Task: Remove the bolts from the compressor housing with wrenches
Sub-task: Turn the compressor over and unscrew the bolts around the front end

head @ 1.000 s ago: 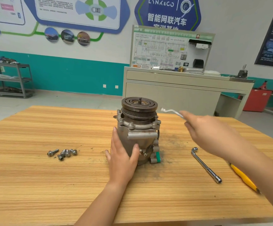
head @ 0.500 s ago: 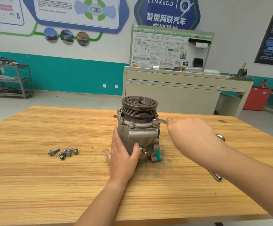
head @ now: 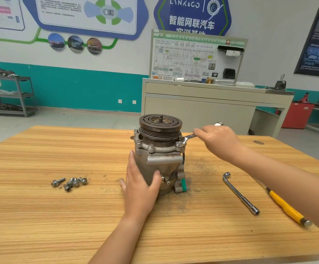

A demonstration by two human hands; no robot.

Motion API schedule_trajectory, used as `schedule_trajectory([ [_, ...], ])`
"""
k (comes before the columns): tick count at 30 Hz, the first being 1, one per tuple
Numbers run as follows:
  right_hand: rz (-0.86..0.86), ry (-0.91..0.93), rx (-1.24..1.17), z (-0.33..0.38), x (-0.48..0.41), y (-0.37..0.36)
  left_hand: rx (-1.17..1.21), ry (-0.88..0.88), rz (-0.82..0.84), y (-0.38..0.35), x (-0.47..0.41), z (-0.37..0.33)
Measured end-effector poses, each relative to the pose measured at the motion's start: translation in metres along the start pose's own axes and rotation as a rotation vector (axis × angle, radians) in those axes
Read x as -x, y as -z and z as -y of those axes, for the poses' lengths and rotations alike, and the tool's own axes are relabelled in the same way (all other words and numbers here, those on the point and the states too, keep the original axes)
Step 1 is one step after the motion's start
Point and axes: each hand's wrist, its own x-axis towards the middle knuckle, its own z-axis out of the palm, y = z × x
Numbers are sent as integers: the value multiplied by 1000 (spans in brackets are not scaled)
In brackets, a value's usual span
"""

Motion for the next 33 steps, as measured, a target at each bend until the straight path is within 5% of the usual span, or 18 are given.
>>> schedule_trajectory([
  [2,-172,9,-115,2,-8,-13,-2,-3,-5,0,-1,1],
  [6,-173,8,-175,15,-33,-26,-4,-2,-8,0,-1,0],
  [9,-41,-147,-194,13,-30,-28,7,8,1,1,1,-2],
  [14,-333,-524,-757,16,17,8,-7,2,-8,0,2,-2],
  [21,240,-440,-445,45,61,51,-26,-24,-40,-1,2,-3],
  [27,354,-466,-227,56,50,69,-38,-1,-50,0,3,-2],
  [33,422,-289,-103,74,39,88,-56,4,-48,-1,3,-1],
])
